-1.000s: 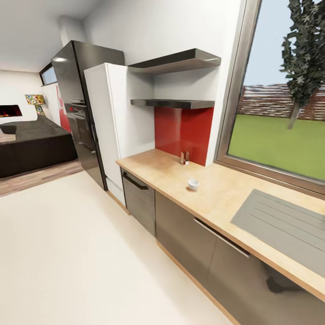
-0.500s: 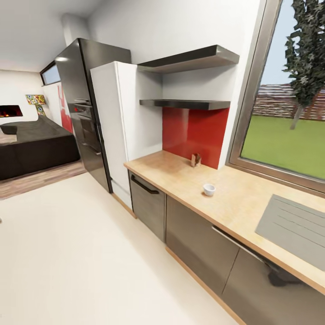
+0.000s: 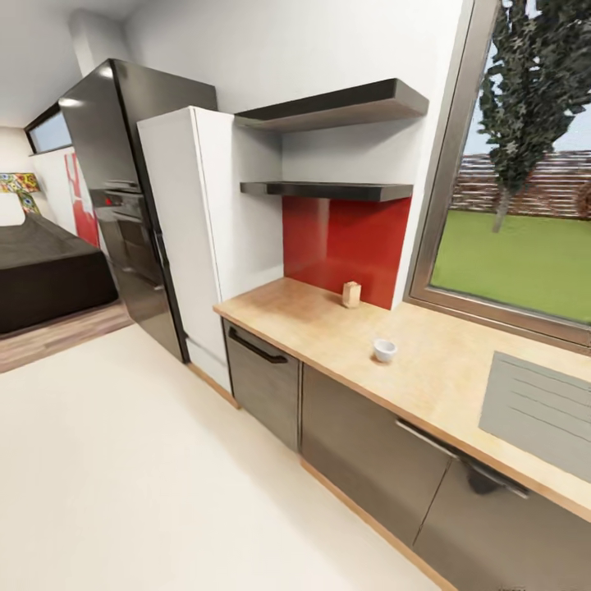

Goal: Set up a coffee station on the kitchen countertop: keep the coffee maker on the countertop, move the bottle of coffee from the kitchen shelf to the counter next to the coffee maker, place a paper coffee filter on top of the coffee maker, put the saucer next to the coffee maker with the coffee cup on the saucer, and place the electric kettle next to the coffee maker.

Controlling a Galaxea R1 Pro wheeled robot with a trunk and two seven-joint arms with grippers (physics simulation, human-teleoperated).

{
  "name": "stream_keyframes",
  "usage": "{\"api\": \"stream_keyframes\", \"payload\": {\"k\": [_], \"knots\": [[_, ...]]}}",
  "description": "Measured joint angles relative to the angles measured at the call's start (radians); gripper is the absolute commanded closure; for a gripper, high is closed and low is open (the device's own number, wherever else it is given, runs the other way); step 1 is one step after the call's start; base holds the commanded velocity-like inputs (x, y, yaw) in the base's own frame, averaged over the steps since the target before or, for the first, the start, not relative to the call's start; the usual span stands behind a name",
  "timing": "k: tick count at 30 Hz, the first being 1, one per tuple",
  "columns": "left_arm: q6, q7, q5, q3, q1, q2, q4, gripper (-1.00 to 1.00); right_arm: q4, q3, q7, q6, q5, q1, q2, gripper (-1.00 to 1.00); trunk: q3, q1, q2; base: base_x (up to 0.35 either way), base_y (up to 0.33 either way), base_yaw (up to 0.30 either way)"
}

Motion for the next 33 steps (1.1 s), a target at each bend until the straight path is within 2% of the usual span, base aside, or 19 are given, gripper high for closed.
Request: {"api": "stream_keyframes", "payload": {"k": [23,28,33], "knots": [[-0.002,0.001,0.008,0.0,0.0,0.0,0.0,-1.0,0.0,0.0,0.0,0.0,0.0,0.0,0.0,-1.0,0.0,0.0,0.0,0.251,0.251,-0.28],[-0.002,0.001,0.009,0.002,0.0,0.0,0.0,-1.0,0.0,0.0,0.0,0.0,0.0,0.0,0.0,-1.0,0.0,0.0,0.0,0.146,0.264,-0.288],[-0.003,0.001,0.01,0.003,0.0,0.0,0.001,-1.0,0.0,0.0,0.0,0.0,0.0,0.0,0.0,-1.0,0.0,0.0,0.0,0.023,0.05,-0.288]]}}
